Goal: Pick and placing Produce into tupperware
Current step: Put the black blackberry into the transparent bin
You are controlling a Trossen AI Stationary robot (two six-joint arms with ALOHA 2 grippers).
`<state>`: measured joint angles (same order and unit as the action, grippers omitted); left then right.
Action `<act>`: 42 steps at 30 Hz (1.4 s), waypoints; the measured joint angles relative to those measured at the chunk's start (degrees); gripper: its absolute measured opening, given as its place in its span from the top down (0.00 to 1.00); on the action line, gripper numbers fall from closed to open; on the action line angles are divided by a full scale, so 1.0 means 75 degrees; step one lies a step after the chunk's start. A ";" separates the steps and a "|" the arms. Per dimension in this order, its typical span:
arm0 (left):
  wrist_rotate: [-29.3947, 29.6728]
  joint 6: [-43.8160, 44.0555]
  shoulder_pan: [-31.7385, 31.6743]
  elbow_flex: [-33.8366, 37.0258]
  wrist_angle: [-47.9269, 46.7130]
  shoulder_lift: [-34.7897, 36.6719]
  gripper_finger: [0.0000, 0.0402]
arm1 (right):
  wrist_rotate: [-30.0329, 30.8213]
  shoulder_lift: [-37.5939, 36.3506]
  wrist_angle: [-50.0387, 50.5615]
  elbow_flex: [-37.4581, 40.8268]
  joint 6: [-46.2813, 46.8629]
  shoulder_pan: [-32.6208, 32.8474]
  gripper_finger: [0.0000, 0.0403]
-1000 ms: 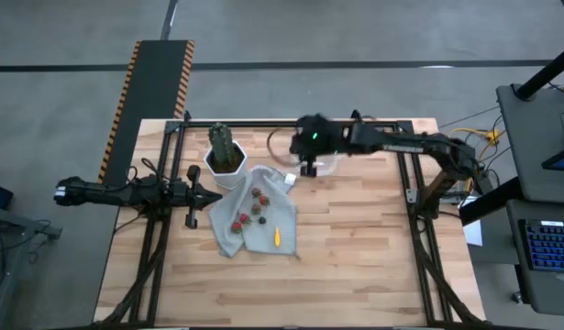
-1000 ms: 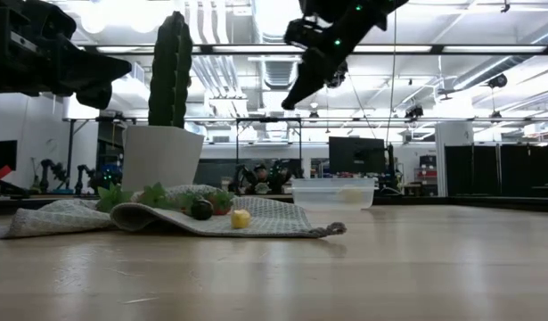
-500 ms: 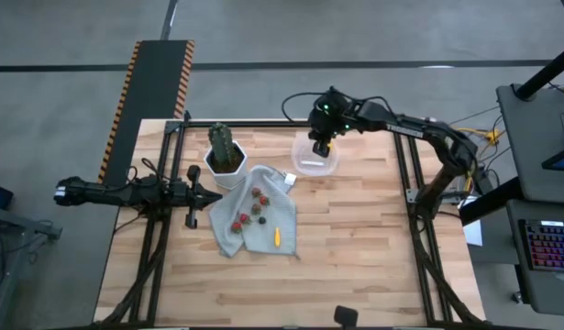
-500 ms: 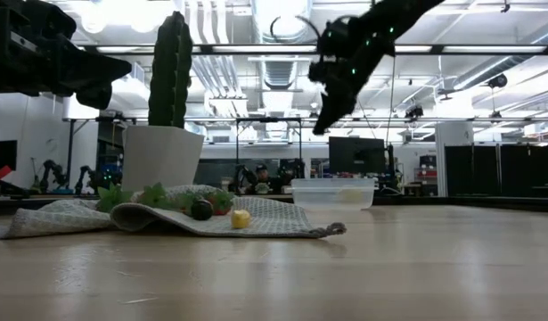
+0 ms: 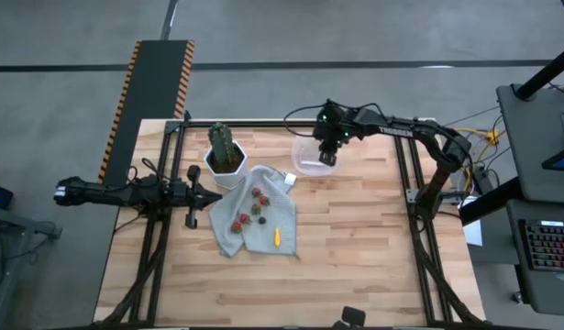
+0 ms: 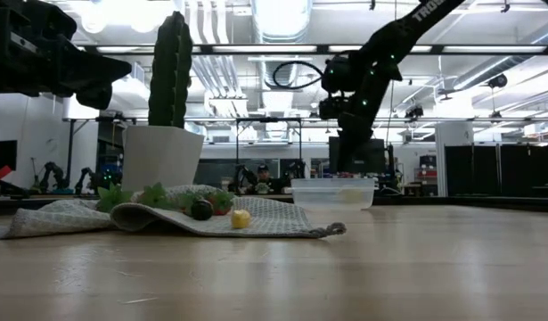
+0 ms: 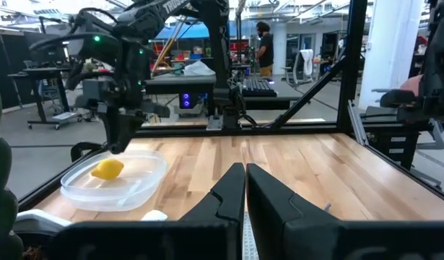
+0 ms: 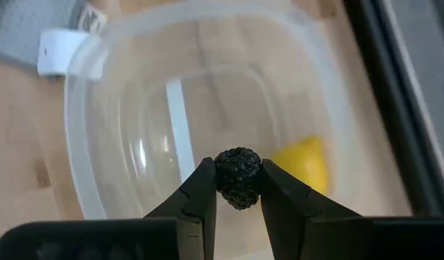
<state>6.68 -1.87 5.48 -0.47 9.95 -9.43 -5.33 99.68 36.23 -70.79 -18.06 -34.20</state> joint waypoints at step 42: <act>0.0005 -0.0006 0.0000 0.0000 0.0010 0.0012 1.00 | -0.0084 -0.0009 -0.1326 0.1587 0.0326 -0.0047 0.74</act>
<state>6.72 -1.91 5.48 -0.47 10.02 -9.34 -5.96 99.61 26.28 -58.89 -15.62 -34.54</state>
